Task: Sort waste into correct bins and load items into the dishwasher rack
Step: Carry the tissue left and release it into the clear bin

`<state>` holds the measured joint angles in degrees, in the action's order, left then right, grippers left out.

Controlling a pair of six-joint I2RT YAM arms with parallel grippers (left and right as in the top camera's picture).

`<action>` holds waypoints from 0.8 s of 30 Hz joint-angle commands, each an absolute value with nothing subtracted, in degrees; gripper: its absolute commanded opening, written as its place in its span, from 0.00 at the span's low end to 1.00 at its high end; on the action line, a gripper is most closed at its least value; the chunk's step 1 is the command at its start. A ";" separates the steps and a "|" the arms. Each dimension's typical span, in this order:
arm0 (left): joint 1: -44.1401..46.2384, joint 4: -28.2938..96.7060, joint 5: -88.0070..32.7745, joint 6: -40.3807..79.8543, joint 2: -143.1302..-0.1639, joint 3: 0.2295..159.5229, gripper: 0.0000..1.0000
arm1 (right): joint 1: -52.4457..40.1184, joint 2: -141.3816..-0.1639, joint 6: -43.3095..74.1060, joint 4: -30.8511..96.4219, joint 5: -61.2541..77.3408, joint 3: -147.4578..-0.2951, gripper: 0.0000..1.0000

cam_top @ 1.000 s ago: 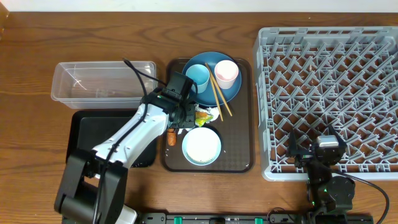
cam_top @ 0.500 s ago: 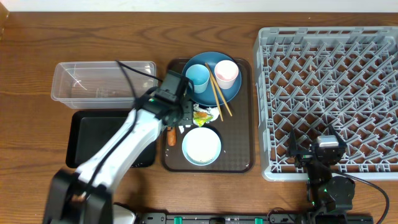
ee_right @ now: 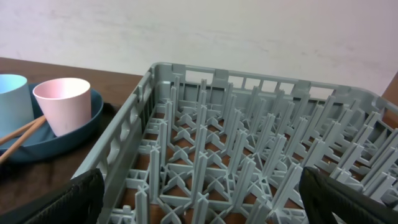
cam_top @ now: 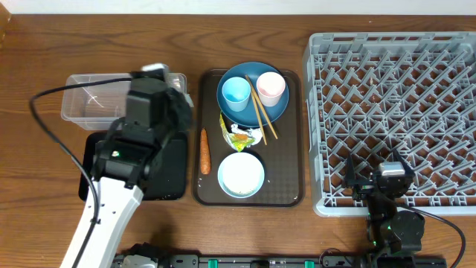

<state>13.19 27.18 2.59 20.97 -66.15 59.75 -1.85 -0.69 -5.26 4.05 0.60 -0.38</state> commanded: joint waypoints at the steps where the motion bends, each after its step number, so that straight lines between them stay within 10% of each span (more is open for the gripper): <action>1: 11.27 26.50 10.04 20.64 -67.72 60.93 0.06 | -1.45 -0.38 -5.85 4.29 0.45 -0.32 0.99; 24: -2.52 14.94 13.13 20.45 -93.12 60.93 0.12 | -1.45 -0.38 -5.85 4.29 0.45 -0.32 0.99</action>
